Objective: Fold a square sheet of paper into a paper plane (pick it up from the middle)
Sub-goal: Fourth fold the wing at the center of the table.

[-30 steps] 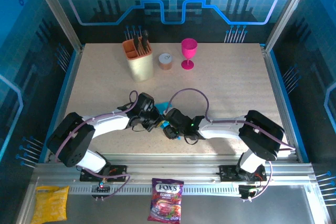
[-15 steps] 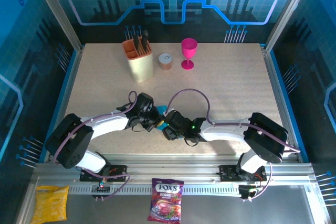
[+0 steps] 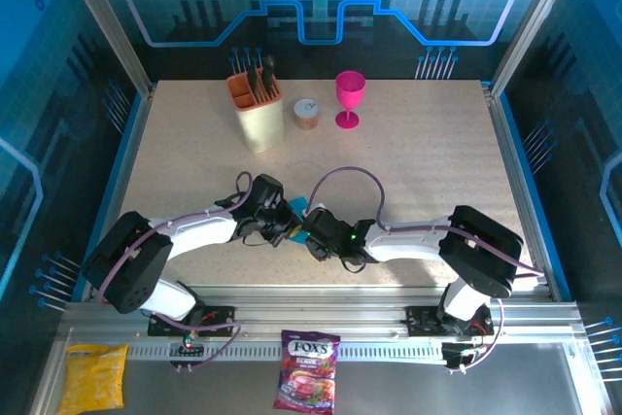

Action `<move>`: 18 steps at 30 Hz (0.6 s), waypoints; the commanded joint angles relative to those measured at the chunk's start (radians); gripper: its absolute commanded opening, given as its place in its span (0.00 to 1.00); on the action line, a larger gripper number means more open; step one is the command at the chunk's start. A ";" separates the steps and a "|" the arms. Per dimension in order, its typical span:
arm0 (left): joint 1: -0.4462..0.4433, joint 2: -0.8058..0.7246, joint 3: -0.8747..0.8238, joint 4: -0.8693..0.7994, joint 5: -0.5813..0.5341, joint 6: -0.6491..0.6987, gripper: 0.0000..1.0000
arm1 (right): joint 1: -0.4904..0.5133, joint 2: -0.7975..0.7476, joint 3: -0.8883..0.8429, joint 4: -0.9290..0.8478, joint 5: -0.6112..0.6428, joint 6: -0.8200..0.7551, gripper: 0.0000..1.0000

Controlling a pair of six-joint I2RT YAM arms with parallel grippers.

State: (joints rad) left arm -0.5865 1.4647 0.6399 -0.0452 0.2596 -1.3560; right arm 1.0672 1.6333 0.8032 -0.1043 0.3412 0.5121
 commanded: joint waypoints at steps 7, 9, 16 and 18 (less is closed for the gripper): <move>-0.006 -0.027 -0.007 -0.011 0.020 -0.008 0.00 | 0.007 0.027 0.003 -0.009 0.031 0.009 0.26; -0.005 -0.029 -0.007 -0.011 0.019 -0.009 0.00 | 0.004 0.028 0.003 -0.008 0.030 0.008 0.21; -0.006 -0.039 -0.006 -0.024 0.011 -0.007 0.00 | -0.005 0.025 0.001 -0.009 0.016 0.005 0.19; -0.005 -0.042 -0.006 -0.028 0.007 -0.006 0.00 | -0.004 0.021 0.001 -0.013 0.008 0.007 0.24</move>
State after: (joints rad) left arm -0.5865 1.4540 0.6399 -0.0471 0.2592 -1.3567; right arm 1.0660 1.6463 0.8032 -0.1040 0.3401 0.5179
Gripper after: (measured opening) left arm 0.051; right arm 0.227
